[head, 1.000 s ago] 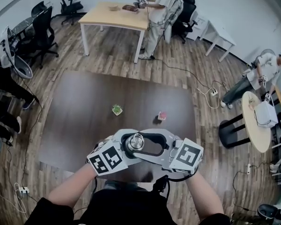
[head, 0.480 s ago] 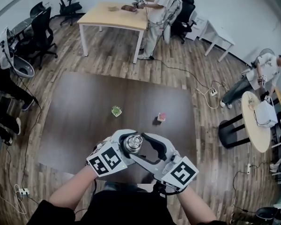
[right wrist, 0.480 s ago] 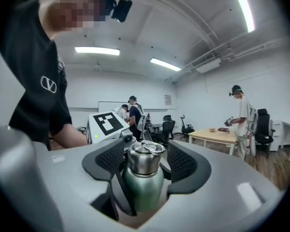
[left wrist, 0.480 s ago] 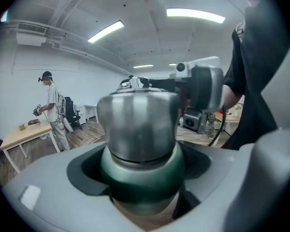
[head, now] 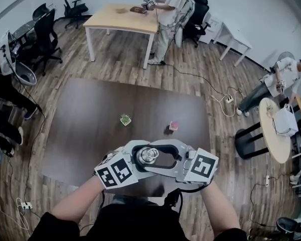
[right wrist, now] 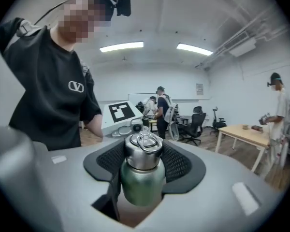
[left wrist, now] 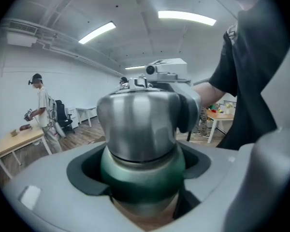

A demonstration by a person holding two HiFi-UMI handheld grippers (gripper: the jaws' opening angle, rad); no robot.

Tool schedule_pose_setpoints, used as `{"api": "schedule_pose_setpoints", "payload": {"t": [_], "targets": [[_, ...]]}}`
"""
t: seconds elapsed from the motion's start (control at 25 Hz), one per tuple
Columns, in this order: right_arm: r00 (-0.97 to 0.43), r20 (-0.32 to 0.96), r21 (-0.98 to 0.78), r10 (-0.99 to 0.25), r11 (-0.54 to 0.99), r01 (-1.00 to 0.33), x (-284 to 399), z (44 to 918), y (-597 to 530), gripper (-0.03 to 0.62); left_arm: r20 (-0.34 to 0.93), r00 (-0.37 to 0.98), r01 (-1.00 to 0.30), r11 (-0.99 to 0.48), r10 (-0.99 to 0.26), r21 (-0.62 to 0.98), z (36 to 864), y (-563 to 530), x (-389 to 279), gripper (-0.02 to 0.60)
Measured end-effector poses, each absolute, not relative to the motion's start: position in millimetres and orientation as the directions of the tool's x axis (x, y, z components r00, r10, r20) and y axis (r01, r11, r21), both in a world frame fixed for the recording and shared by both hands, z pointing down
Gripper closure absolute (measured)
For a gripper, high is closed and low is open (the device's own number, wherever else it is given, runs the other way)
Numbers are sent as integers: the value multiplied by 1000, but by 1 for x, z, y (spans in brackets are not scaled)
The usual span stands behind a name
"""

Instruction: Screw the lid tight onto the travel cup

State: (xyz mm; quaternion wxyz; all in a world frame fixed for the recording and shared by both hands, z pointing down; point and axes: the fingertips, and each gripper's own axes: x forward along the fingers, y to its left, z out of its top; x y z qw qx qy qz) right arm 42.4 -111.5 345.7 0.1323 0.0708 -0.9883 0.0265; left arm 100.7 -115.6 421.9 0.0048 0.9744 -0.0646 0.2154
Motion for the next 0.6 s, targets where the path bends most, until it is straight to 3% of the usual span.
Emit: {"api": "schedule_pose_setpoints", "payload": {"t": [0.12, 0.24, 0.32, 0.48, 0.6], "targets": [[-905, 211, -43, -370, 921, -387, 41, 351, -129, 342, 434, 875, -234, -972, -215, -10, 424, -135, 94, 193], [-758, 188, -53, -625, 764, -643, 39, 356, -138, 344, 444, 855, -300, -954, -269, 1, 429, -143, 91, 193], [-676, 188, -43, -713, 682, -730, 39, 358, -138, 344, 443, 852, -314, -949, -278, 8, 431, -143, 91, 193], [-679, 202, -26, -705, 690, -724, 38, 363, -135, 341, 438, 861, -297, -955, -257, 23, 434, -140, 91, 193], [-830, 162, -64, -533, 834, -548, 37, 346, -125, 339, 412, 892, -225, -973, -186, 47, 425, -133, 92, 193]]}}
